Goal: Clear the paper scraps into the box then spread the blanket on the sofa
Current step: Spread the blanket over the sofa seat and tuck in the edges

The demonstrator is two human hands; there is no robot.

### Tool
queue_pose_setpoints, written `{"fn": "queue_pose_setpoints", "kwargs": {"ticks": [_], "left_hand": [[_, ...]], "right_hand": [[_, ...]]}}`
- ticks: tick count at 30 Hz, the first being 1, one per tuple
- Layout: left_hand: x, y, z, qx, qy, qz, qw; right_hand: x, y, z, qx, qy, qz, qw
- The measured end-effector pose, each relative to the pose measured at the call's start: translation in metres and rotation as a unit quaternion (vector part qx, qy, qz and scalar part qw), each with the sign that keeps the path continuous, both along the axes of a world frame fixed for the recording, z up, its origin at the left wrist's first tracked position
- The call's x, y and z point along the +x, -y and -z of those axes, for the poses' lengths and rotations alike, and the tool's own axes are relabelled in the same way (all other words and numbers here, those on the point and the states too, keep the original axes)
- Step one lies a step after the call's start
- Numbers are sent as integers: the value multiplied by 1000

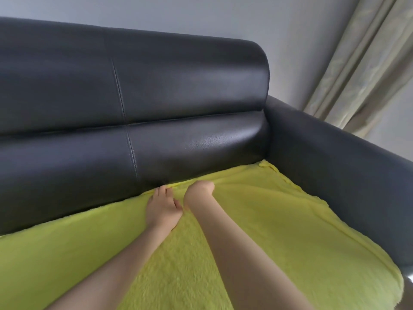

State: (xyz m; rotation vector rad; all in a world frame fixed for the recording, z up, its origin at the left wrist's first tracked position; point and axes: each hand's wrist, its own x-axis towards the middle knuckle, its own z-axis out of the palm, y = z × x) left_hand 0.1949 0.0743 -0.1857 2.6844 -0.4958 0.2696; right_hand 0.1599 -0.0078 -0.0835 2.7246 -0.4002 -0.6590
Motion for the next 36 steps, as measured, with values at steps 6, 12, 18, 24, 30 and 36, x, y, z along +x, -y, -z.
{"fn": "queue_pose_setpoints", "kwargs": {"ticks": [6, 12, 18, 24, 30, 36], "left_hand": [[3, -2, 3, -11, -11, -16, 1000], [0, -10, 5, -49, 68, -107, 991], [1, -7, 8, -30, 43, -92, 994], [3, -4, 4, 56, -10, -81, 995], [31, -1, -25, 177, -133, -45, 974], [62, -10, -34, 126, -285, -22, 950]], "right_hand": [[-1, -3, -3, -19, -13, -41, 999], [-10, 16, -23, 86, 25, -28, 996], [-16, 23, -32, 118, 2, 2, 993], [-18, 18, -28, 93, 10, -15, 996], [-9, 11, -18, 63, 5, -14, 998], [-3, 4, -9, 43, -2, -21, 999]]}}
